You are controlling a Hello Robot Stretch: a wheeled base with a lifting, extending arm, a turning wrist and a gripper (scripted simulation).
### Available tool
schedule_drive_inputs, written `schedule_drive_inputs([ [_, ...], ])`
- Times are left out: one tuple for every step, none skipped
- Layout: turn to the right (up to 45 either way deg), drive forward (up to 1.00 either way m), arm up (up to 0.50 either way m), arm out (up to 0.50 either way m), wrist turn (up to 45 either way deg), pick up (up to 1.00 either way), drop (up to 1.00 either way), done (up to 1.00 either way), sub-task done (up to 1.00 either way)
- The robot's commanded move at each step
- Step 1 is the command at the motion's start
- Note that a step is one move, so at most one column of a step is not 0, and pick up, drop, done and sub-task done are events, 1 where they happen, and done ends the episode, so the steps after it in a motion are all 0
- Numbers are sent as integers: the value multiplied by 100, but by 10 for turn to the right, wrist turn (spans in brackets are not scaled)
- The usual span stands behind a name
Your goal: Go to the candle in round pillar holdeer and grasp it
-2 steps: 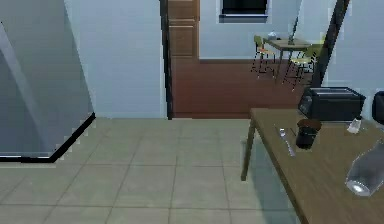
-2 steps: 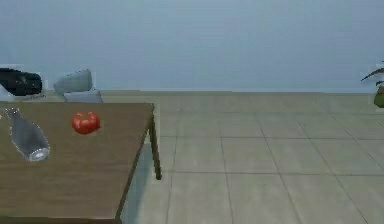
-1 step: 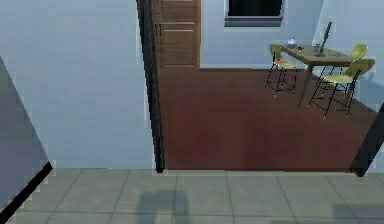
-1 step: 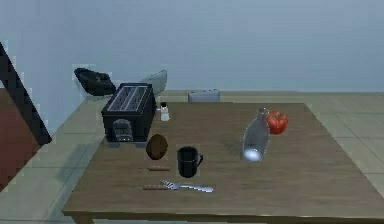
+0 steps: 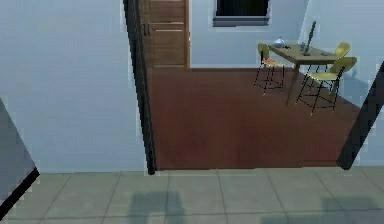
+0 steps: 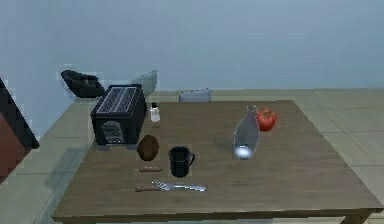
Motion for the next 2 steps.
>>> schedule_drive_inputs([
  [0, 60, 0, 0, 0, 0, 0, 0, 0],
  [360, 0, 0, 0, 0, 0, 0, 0, 0],
])
